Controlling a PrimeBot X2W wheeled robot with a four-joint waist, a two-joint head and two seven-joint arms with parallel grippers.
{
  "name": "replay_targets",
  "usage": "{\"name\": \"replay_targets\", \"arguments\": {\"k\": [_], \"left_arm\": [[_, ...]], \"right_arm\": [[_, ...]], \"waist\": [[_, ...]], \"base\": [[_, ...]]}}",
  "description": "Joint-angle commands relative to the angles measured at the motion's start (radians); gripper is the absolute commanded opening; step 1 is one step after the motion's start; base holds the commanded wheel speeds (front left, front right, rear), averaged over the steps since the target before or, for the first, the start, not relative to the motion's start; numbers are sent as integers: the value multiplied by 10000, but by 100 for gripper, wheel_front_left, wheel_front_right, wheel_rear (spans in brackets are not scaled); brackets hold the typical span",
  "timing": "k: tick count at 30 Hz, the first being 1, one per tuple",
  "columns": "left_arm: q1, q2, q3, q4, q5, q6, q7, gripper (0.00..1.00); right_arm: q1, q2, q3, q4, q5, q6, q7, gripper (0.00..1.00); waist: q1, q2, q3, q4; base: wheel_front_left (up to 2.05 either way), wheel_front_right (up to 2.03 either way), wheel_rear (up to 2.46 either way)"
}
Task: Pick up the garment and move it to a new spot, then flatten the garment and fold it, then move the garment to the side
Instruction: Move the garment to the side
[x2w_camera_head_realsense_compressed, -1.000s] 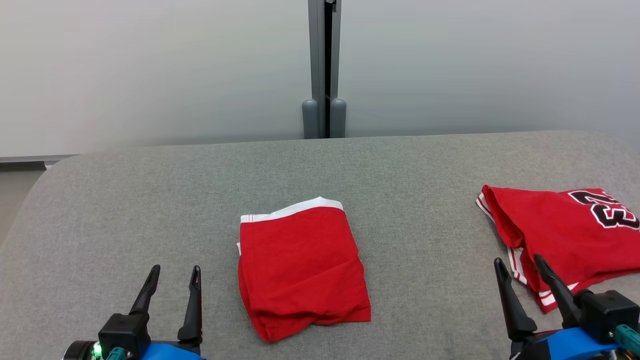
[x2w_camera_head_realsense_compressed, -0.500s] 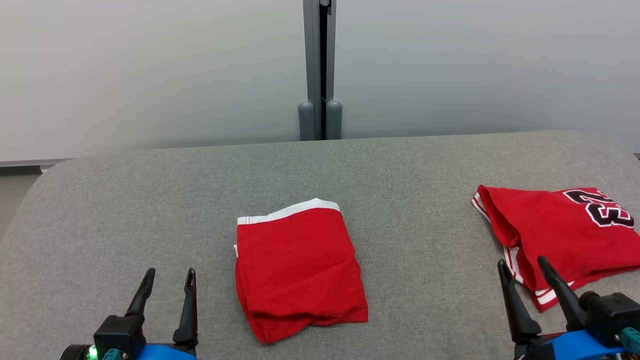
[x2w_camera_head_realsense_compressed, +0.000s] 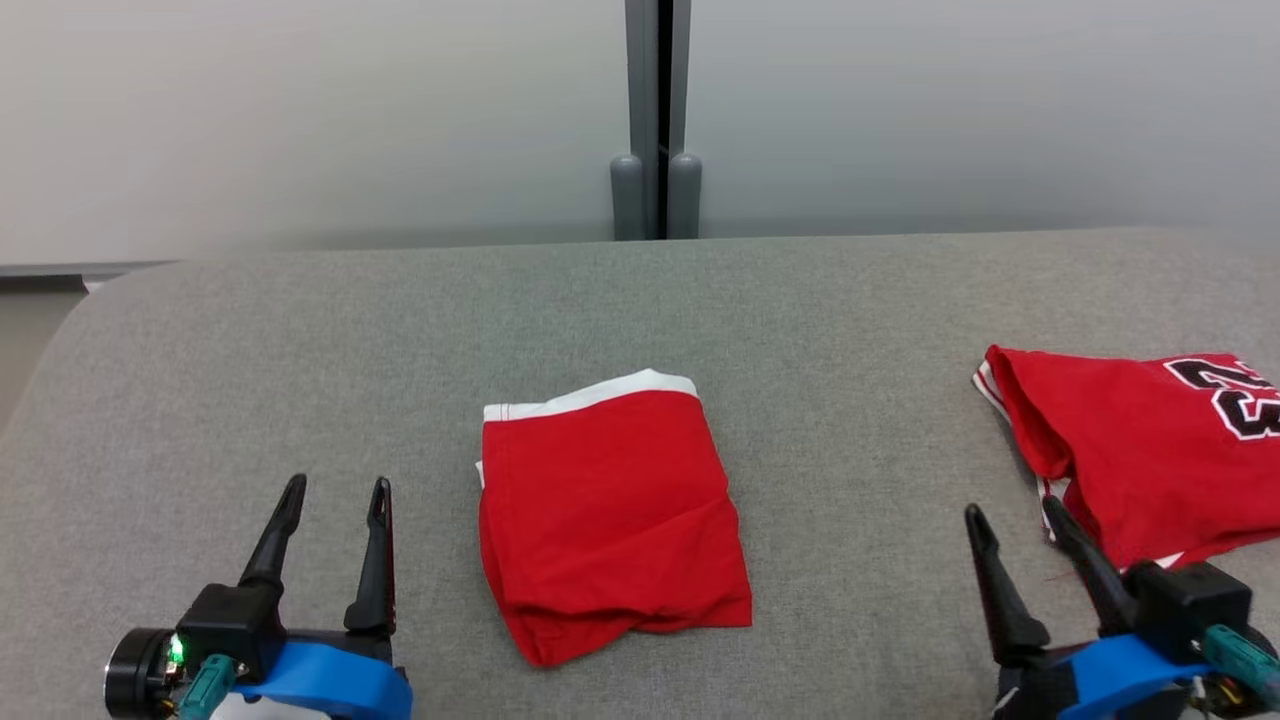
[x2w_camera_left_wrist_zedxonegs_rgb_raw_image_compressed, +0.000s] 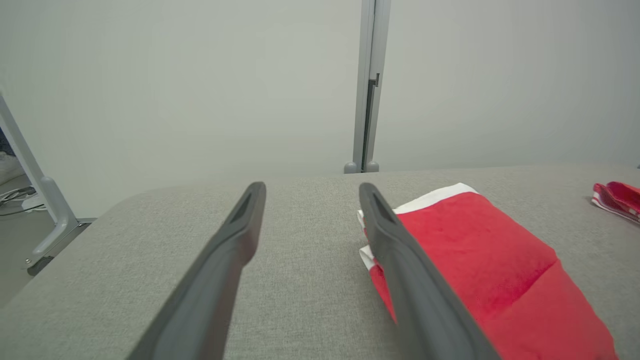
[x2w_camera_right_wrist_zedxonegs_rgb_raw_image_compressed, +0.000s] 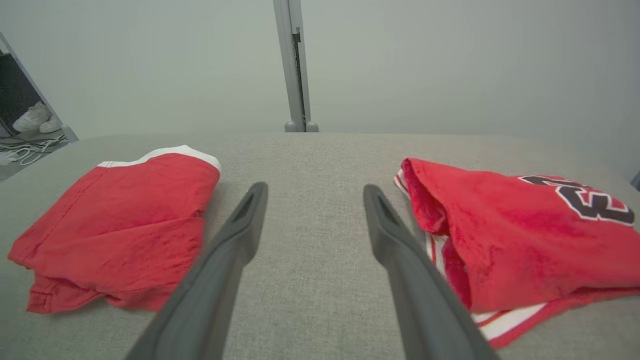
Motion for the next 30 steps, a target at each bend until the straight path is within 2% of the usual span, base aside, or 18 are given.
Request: {"name": "replay_targets", "arguments": {"k": [1,11,19,20,21,22,26,30], "left_arm": [[-306,31,11,-66,84,-16,-74,100],[-1606,-233,-123,158,236,-279,-395,100],[-2221,-529,-183,550,314,-466,-555,100],[-2243,-561,-188,583,325,-464,-572,100],[-2258,-586,-186,608,343,-478,-586,100],[-2281,-621,-183,630,351,-484,-594,100],[-2274,-704,-117,724,367,-522,-620,100],[-2051,-742,12,665,411,-462,-629,100]], "right_arm": [[-377,16,178,255,51,1,-73,100],[-2682,4,2037,3129,842,1,-616,100],[-4197,1,2702,5645,1522,1,-933,100],[-4317,1,2695,5865,1562,1,-983,83],[-4409,0,2698,6067,1615,1,-972,47],[-4468,0,2750,6213,1677,1,-983,0],[-4637,1,2861,6569,1651,1,-1125,0],[-4633,-48,2930,6442,1443,1,-1314,0]], "waist": [[-1,-2,461,346],[-1,-2,1830,1281],[-1,-2,2231,1813],[-1,-2,2242,1860],[-1,-2,2250,1887],[-1,-2,2258,1914],[-1,-2,2254,1923],[-1,-2,2174,1616]], "base": [[0,0,0],[0,0,0],[0,0,0],[0,0,0],[0,0,0],[0,0,0],[0,0,0],[0,0,0]]}}
